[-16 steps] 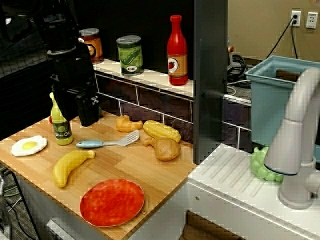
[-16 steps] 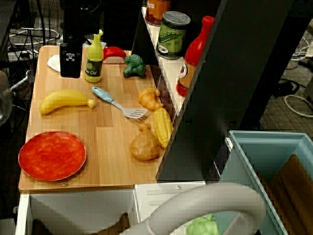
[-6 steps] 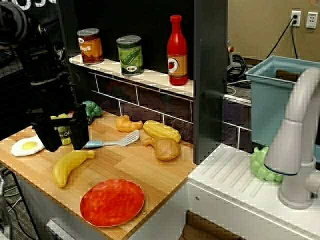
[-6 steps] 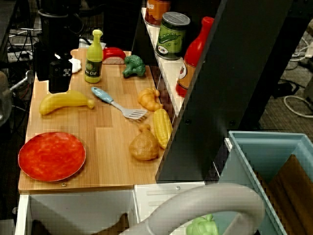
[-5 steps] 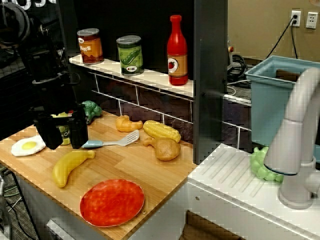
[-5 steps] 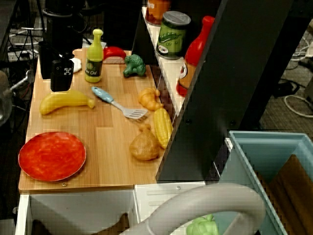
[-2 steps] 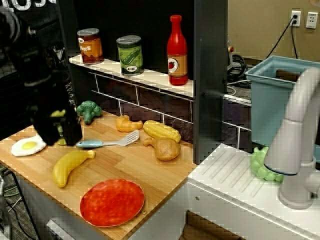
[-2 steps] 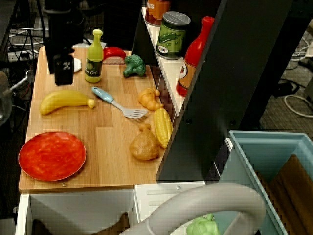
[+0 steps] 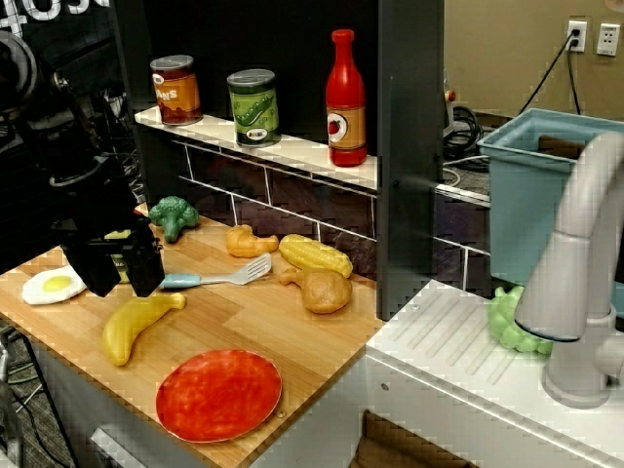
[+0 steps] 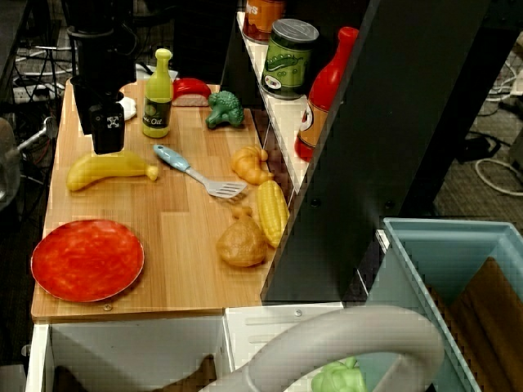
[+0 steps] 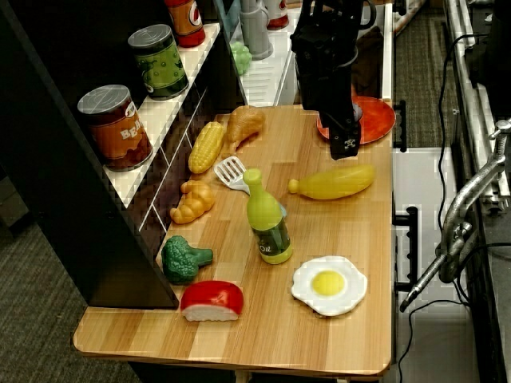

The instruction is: Put banana on plate

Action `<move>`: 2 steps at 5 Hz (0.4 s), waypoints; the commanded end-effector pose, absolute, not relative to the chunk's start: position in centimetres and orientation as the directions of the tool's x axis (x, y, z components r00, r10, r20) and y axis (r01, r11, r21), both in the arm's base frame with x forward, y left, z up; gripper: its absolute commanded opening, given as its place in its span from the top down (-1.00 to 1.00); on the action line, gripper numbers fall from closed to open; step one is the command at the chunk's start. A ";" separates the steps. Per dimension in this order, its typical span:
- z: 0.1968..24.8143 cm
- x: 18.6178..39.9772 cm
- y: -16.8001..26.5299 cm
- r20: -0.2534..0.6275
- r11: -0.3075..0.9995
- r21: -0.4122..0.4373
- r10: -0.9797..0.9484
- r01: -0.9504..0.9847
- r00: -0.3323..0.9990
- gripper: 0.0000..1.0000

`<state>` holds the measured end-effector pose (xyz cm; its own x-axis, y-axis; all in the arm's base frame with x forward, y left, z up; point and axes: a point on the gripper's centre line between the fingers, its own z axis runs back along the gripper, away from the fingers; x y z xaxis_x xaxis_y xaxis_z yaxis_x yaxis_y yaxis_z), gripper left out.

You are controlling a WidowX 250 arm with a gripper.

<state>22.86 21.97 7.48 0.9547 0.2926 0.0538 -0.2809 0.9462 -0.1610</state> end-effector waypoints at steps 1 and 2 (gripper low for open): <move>6.0 23.5 22.5 0.146 0.975 -0.052 0.221 -0.215 0.964 -1.00; 5.4 24.1 23.3 0.122 0.983 -0.031 0.185 -0.183 0.975 -1.00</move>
